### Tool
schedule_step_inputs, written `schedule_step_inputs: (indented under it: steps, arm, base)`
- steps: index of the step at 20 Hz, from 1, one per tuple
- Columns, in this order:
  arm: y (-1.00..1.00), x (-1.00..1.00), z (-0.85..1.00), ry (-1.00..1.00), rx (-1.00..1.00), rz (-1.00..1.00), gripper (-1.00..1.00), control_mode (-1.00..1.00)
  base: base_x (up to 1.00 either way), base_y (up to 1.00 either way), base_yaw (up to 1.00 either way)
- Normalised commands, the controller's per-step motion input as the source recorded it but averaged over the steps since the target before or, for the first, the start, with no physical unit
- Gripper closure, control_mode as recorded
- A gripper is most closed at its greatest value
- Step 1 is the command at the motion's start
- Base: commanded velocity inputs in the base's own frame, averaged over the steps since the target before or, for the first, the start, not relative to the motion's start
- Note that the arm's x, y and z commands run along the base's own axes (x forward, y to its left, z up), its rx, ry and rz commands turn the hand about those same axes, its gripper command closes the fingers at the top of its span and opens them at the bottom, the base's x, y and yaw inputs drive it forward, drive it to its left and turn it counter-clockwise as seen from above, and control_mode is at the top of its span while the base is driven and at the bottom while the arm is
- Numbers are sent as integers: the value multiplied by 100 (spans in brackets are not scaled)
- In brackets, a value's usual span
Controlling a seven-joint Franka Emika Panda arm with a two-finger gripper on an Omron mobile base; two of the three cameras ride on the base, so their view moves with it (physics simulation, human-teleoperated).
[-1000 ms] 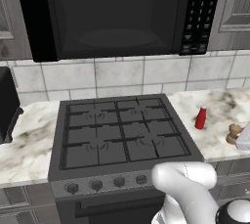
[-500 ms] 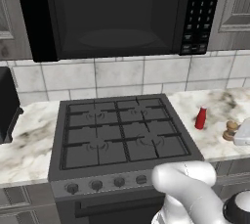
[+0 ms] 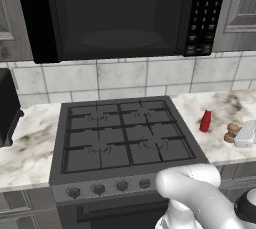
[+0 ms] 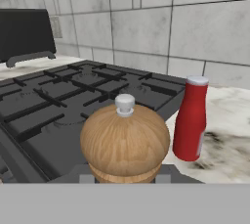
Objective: Take 2 condiments from the cabinet and move them on the counter near the stove.Make sure the condiments are lined up with each other, next to each other.
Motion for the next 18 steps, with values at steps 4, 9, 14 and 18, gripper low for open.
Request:
schedule_step_inputs:
  steps: [4, 9, 14, 18]
  arm:
    - [0, 25, -10, -1, 3, 0, 100, -100]
    - [0, 23, -10, 0, 2, 0, 100, -100]
    - [0, 14, -8, 0, 0, 0, 100, -100]
    - [0, 2, -2, 0, 0, 0, 100, -100]
  base:
    - [0, 0, 0]
    - [0, 0, 0]
    - [0, 0, 0]
    - [0, 0, 0]
